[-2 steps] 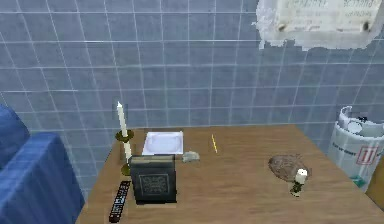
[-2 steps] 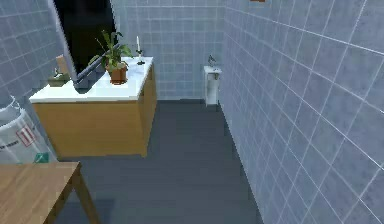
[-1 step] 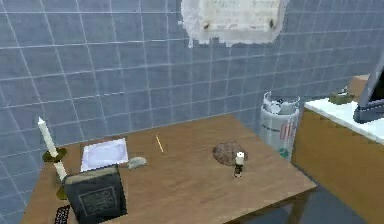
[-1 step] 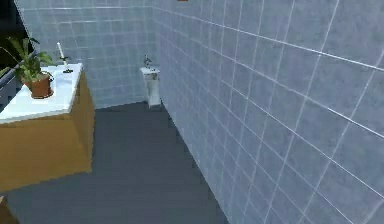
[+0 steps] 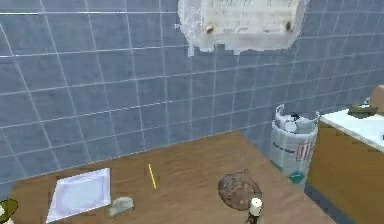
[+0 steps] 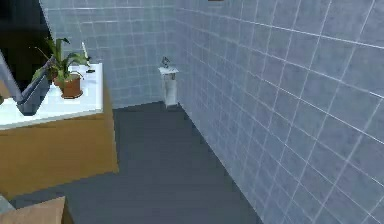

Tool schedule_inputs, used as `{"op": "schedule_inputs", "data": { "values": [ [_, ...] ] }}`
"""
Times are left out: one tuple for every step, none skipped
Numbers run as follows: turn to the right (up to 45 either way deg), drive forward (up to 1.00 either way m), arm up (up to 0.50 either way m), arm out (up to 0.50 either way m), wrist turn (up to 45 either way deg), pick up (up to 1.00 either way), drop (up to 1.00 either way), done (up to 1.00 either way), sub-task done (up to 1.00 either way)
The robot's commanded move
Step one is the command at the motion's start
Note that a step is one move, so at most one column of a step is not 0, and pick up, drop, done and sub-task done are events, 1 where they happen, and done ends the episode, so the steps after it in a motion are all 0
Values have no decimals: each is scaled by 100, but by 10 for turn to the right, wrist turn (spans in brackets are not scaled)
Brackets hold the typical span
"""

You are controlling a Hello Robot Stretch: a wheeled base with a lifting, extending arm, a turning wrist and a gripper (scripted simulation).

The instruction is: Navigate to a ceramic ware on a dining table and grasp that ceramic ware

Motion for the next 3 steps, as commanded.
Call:
{"op": "schedule_inputs", "data": {
  "values": [
    [-450, 0, 0, 0, 0, 0, 0, 0, 0],
    [-450, 0, 0, 0, 0, 0, 0, 0, 0],
    [-210, 0, 0, 0, 0, 0, 0, 0, 0]
  ]
}}
